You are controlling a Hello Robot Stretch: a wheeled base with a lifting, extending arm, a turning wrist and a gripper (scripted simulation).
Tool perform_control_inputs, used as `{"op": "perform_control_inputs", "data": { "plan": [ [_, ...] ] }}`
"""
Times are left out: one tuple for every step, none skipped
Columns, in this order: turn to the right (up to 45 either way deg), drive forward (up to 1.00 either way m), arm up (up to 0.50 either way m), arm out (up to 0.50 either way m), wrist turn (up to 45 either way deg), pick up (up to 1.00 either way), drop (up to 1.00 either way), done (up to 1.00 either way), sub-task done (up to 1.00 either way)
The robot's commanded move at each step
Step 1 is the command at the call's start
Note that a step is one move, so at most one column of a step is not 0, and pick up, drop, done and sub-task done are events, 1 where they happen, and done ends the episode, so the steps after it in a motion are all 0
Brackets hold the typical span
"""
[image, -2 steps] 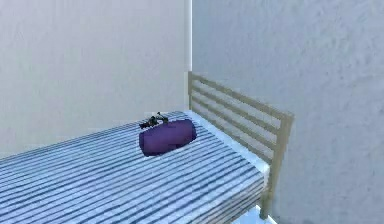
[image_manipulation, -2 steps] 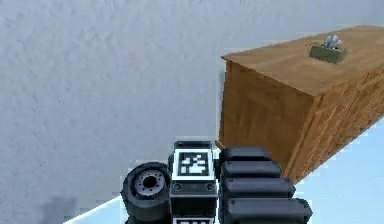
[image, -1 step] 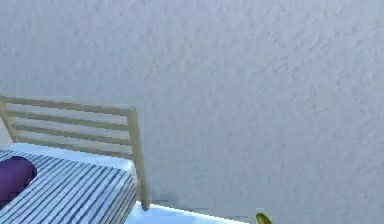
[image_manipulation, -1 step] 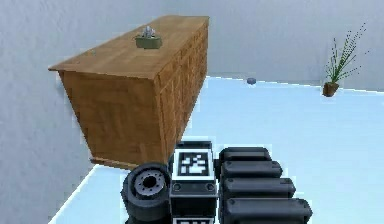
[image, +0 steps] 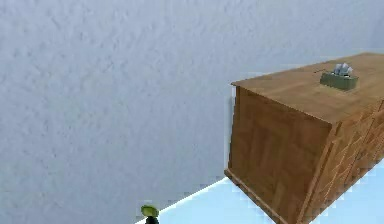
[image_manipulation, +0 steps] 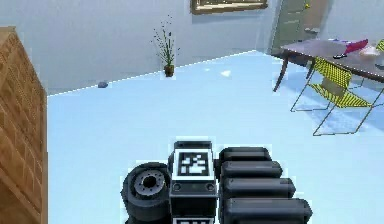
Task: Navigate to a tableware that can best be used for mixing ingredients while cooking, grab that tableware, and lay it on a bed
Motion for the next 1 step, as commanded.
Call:
{"op": "perform_control_inputs", "data": {
  "plan": [
    [39.0, 0.0, 0.0, 0.0, 0.0, 0.0, 0.0, 0.0, 0.0]
  ]
}}
